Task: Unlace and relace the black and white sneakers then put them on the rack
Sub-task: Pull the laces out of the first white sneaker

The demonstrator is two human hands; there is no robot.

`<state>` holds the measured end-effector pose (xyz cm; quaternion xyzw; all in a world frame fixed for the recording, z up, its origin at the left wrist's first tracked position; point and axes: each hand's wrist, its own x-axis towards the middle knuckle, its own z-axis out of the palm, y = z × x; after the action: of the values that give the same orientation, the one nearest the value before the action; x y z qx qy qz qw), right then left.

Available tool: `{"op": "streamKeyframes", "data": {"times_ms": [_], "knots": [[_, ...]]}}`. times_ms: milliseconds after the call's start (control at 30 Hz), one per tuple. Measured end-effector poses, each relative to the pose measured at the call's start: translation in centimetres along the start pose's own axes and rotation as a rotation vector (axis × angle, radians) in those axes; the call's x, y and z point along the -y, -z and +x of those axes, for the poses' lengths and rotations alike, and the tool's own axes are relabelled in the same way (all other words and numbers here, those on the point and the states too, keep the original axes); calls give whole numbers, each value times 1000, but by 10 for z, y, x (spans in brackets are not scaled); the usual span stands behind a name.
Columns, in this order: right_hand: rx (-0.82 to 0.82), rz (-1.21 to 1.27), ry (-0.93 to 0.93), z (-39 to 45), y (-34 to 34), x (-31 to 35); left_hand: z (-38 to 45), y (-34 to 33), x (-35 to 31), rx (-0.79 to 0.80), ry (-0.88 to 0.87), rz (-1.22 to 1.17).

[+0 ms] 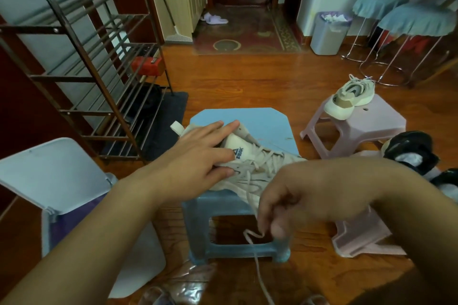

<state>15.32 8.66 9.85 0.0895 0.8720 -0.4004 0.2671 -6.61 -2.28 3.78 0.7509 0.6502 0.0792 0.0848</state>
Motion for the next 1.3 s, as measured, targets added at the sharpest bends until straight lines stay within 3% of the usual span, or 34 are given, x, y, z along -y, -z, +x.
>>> {"op": "streamKeyframes", "data": {"times_ms": [100, 167, 400, 767, 833, 900, 967, 1000, 1100, 1167, 1233, 1300], "knots": [[-642, -103, -131, 13, 9, -35, -3, 4, 3, 76, 20, -8], [-877, -176, -100, 24, 9, -54, 0, 4, 0, 87, 21, -18], [-911, -462, 119, 47, 4, -62, 5, 3, 1, 67, 19, -34], [-889, -717, 159, 46, 4, -65, 3, 4, 0, 40, 2, -66], [-973, -569, 121, 46, 2, -69, 2, 6, -1, 48, 17, -79], [-1054, -154, -50, 45, 5, -75, 1, 6, -1, 59, 23, -70], [-955, 239, -276, 47, 6, -83, 1, 5, -2, 62, 16, -53], [-932, 293, -324, 47, 7, -85, 1, 5, -3, 66, 17, -59], [-1052, 32, -52, 40, 10, -80, 0, 6, -3, 68, 32, -94], [-932, -103, 104, 38, 9, -70, 0, 4, -1, 59, 25, -74], [-919, -351, 172, 44, 5, -67, 1, 3, -1, 57, 17, -50], [-971, -443, 191, 49, 5, -72, 1, 4, -1, 52, 16, -61]]}}
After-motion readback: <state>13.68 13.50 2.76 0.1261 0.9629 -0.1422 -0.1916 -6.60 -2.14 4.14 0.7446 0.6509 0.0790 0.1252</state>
